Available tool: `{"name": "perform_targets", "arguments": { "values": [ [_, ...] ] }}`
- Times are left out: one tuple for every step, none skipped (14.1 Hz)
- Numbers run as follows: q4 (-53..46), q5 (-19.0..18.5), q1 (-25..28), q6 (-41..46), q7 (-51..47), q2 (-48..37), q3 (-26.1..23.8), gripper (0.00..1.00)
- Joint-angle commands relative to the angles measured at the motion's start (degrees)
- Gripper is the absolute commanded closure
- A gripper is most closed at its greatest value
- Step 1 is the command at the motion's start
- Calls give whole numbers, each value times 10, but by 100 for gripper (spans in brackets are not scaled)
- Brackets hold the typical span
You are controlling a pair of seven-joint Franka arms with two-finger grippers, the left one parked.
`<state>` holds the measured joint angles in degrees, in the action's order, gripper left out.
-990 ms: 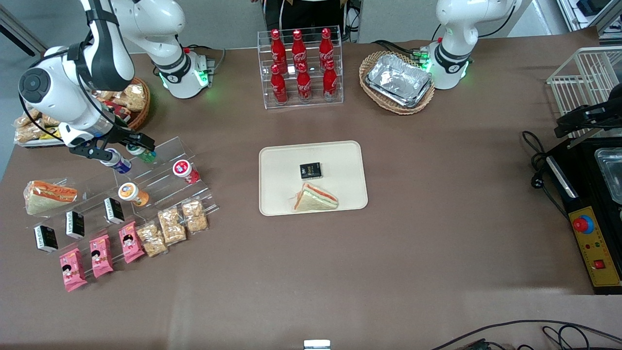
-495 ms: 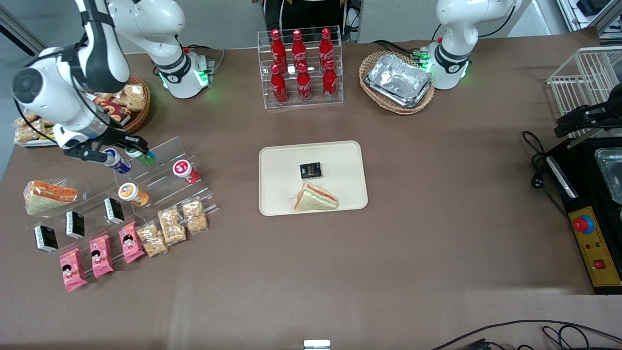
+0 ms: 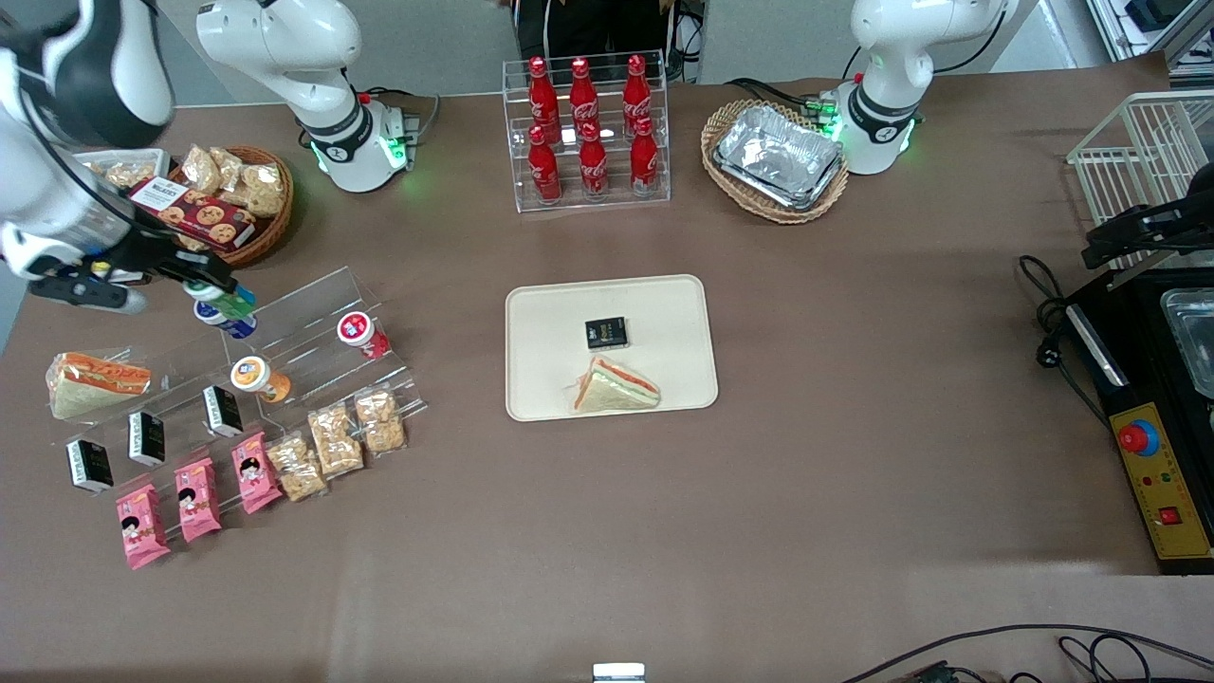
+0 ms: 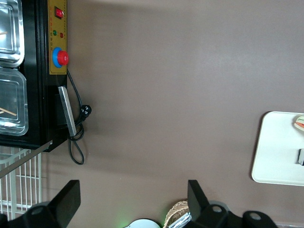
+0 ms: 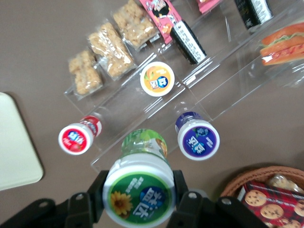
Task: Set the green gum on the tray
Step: 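Lift the green-labelled bottle off the stand with the right gripper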
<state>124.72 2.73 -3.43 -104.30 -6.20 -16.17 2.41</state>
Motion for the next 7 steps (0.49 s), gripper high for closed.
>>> {"name": "perform_targets", "arguments": {
  "values": [
    [-178,-1,5,155,1,66,-5,50],
    [-226,0,6,194,-1,83,-5,50],
    [-266,1,7,227,-6,101,-5,50],
    [-293,6,8,246,-8,113,-6,50],
    [-309,11,10,255,-10,120,-7,50],
    [-311,16,27,256,-15,123,-7,50],
    [-306,18,60,257,-29,120,-7,49]
  ]
}}
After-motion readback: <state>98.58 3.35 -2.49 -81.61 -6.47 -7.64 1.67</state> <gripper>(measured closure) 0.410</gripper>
